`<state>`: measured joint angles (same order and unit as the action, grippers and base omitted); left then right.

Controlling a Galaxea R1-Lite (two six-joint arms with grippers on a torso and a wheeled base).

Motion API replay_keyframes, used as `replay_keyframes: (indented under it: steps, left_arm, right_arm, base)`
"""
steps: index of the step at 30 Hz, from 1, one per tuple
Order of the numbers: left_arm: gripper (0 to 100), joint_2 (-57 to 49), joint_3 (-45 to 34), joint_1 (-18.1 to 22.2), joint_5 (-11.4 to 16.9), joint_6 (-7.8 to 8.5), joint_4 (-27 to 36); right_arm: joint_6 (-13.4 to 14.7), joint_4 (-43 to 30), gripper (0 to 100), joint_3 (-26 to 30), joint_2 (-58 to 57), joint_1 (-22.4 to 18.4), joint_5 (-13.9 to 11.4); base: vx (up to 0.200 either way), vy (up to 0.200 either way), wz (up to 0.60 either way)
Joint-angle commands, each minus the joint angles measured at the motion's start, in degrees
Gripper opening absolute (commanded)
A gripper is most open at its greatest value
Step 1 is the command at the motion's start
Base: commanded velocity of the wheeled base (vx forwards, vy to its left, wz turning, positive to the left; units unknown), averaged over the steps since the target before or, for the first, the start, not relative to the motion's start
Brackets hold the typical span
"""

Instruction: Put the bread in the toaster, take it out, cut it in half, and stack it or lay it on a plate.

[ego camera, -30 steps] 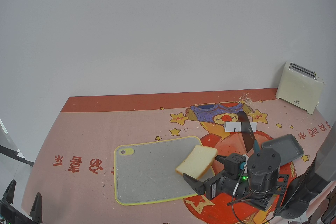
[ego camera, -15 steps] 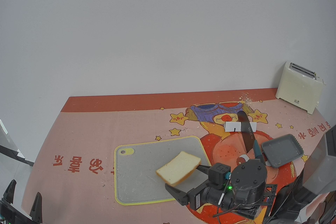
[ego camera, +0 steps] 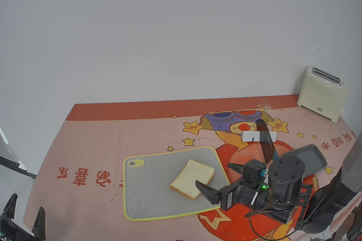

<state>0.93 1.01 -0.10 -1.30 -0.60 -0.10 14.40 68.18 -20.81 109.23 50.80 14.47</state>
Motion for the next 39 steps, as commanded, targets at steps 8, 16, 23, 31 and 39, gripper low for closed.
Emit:
replay_keyframes:
  steps: [8,16,23,31,39]
  left_arm:
    - [100,-0.57,-1.01,0.01,-0.01,-0.02,0.01]
    - [100,-0.57,-1.01,0.01,-0.01,-0.02,-0.08]
    - [100,-0.57,-1.01,0.01,-0.01,-0.02,0.01]
    - [100,-0.57,-1.01,0.01,-0.01,-0.02,-0.08]
    - [100,-0.57,-1.01,0.01,-0.01,-0.11,-0.08]
  right_arm:
    - [9.25,-15.71,100,-8.02,-19.32,-6.85,-0.76]
    - [2.48,-55.7,100,-16.1,-34.17,-20.21,-0.76]
    - [-2.62,-60.1,100,-15.23,-34.52,-25.57,0.21]
    - [-2.36,-59.66,100,-7.76,-34.34,-24.87,1.7]
    - [0.02,-50.96,100,-3.8,-29.69,-22.76,1.61]
  base:
    - [0.0,0.0,0.0]
    - [0.0,0.0,0.0]
    - [0.0,0.0,0.0]
    - [0.0,0.0,0.0]
    - [0.0,0.0,0.0]
